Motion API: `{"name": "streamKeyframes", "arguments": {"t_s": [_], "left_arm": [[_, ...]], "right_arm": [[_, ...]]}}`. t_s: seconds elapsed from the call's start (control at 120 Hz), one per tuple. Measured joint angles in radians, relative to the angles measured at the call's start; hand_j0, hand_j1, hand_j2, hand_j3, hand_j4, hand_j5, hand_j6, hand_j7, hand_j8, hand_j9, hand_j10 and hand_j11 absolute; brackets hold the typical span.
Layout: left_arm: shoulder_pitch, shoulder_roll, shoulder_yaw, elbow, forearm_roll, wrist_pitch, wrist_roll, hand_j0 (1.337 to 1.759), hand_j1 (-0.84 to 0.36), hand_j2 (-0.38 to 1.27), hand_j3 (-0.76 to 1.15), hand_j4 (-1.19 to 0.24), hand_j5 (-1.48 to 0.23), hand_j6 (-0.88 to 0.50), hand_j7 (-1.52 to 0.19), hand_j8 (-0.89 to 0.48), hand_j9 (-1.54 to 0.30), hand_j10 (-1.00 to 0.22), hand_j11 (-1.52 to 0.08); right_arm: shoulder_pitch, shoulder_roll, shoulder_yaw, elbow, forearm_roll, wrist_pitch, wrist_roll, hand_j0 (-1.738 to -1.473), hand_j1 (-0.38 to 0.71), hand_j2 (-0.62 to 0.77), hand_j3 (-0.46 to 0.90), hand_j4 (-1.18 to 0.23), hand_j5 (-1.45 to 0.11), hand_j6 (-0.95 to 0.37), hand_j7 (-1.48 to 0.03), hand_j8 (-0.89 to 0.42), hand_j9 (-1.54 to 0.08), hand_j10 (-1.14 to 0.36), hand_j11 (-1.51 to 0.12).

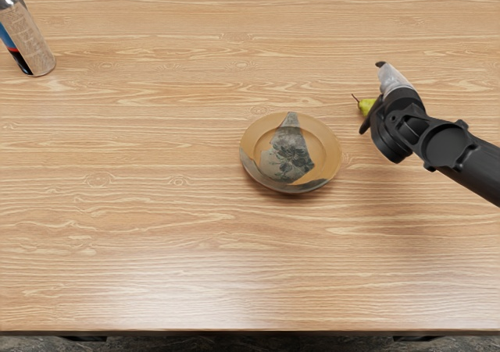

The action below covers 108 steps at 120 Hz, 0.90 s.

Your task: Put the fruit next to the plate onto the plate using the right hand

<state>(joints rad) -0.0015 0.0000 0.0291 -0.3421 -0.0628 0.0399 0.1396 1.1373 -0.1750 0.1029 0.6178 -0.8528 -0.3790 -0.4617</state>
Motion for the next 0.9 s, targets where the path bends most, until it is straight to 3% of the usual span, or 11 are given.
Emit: {"name": "streamKeyframes", "arguments": {"t_s": [0.433,0.542,0.633,0.9], "left_arm": [[0.0,0.0,0.0,0.0,0.0,0.0,0.0,1.658,0.35,0.0,0.0,0.0,0.0,0.0,0.0,0.0,0.0,0.0,0.0],[0.0,0.0,0.0,0.0,0.0,0.0,0.0,1.658,0.35,0.0,0.0,0.0,0.0,0.0,0.0,0.0,0.0,0.0,0.0],[0.0,0.0,0.0,0.0,0.0,0.0,0.0,1.658,0.35,0.0,0.0,0.0,0.0,0.0,0.0,0.0,0.0,0.0,0.0],[0.0,0.0,0.0,0.0,0.0,0.0,0.0,1.658,0.35,0.0,0.0,0.0,0.0,0.0,0.0,0.0,0.0,0.0,0.0]], "right_arm": [[-0.013,-0.006,-0.001,-0.001,0.001,0.048,0.0,-1.658,0.08,-0.07,0.0,-0.36,-0.46,-0.36,-0.46,-0.35,-0.46,-0.36,-0.46],[-0.015,-0.007,0.0,-0.001,-0.004,0.062,0.0,-1.658,0.15,-0.08,0.0,-0.44,-0.53,-0.42,-0.54,-0.29,-0.54,-0.41,-0.54],[-0.016,-0.007,0.001,-0.001,-0.01,0.067,0.0,-1.658,0.18,-0.08,0.0,-0.49,-0.54,-0.41,-0.58,-0.27,-0.58,-0.39,-0.58],[-0.017,-0.021,0.001,-0.001,-0.009,0.094,-0.001,-1.656,0.28,-0.03,0.0,-0.59,-0.65,-0.5,-0.7,-0.38,-0.69,-0.51,-0.7]]}}
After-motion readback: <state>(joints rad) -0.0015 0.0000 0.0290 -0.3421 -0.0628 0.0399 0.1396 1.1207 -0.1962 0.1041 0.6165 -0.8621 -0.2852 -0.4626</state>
